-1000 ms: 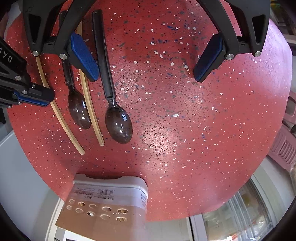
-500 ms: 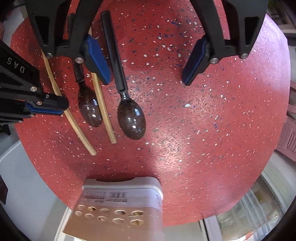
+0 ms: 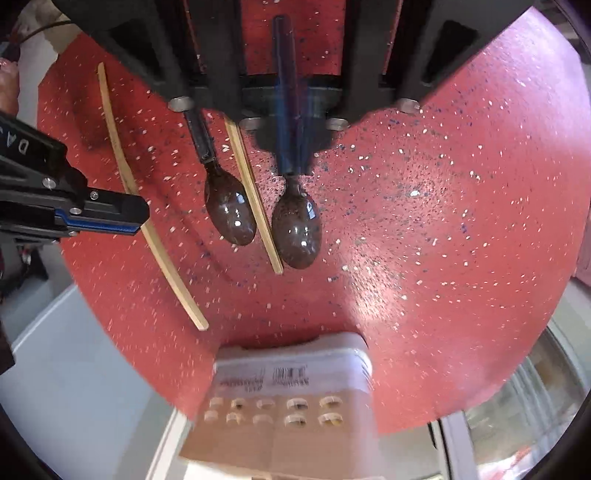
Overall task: Organize utensils
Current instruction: 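Grasp a wooden chopstick with the right tool, then grasp a brown spoon with the left tool while the right tool holds the chopstick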
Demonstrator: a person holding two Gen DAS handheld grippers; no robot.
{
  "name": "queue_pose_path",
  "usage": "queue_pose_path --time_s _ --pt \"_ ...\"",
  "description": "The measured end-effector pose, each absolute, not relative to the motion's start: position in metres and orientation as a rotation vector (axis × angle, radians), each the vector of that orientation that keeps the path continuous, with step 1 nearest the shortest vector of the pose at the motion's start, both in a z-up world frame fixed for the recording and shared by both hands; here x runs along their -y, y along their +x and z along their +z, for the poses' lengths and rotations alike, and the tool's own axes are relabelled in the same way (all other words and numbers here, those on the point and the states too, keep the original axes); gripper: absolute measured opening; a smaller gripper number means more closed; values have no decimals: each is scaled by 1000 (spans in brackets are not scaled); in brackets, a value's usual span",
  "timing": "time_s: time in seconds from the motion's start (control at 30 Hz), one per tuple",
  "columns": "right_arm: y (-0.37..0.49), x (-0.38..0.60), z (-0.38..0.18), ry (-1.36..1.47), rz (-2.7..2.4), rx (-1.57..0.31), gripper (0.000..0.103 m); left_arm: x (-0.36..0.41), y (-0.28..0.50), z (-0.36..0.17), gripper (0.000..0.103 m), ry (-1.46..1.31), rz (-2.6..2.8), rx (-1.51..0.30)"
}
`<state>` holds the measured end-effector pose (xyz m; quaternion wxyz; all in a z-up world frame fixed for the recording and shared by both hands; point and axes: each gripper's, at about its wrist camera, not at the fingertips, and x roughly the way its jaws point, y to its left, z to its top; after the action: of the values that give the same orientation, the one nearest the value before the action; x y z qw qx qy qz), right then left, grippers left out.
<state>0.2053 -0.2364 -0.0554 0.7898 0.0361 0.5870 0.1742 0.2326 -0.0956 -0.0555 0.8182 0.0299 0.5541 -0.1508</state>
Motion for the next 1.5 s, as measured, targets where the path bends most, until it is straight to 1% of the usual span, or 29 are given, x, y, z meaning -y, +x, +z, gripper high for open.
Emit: queue_pose_path --time_s 0.23,0.37,0.47,0.6,0.63,0.67,0.87,1.13,1.2,1.27,1.43,1.5 --pt "188 262 -41 137 402 -1197 6 89 213 -24 28 -48 -359 -1038" --pt "185 268 -39 138 399 -1198 6 80 201 -25 29 -36 -349 -1073" --pt "184 269 -40 149 401 -1204 6 74 192 -27 29 11 -300 -1060" --pt "185 256 -44 155 404 -1210 6 60 187 -34 30 -22 -251 -1081" --pt "184 256 -44 160 405 -1209 6 53 183 -36 57 -27 -237 -1068" --pt "184 255 -44 163 405 -1209 6 42 178 -39 103 -25 -222 -1066" --pt "181 255 -46 182 404 -1210 6 45 175 -53 103 77 -156 -1082" --pt "181 258 -45 199 398 -1202 6 67 192 -82 103 143 -202 -1182" --pt "181 259 -45 204 399 -1201 6 71 197 -86 102 148 -213 -1196" --pt "181 259 -44 204 400 -1200 6 75 205 -90 99 146 -237 -1222" --pt "182 257 -43 212 403 -1196 6 93 227 -91 98 198 -285 -1292" --pt "182 258 -42 216 404 -1192 6 99 238 -94 96 219 -304 -1336"
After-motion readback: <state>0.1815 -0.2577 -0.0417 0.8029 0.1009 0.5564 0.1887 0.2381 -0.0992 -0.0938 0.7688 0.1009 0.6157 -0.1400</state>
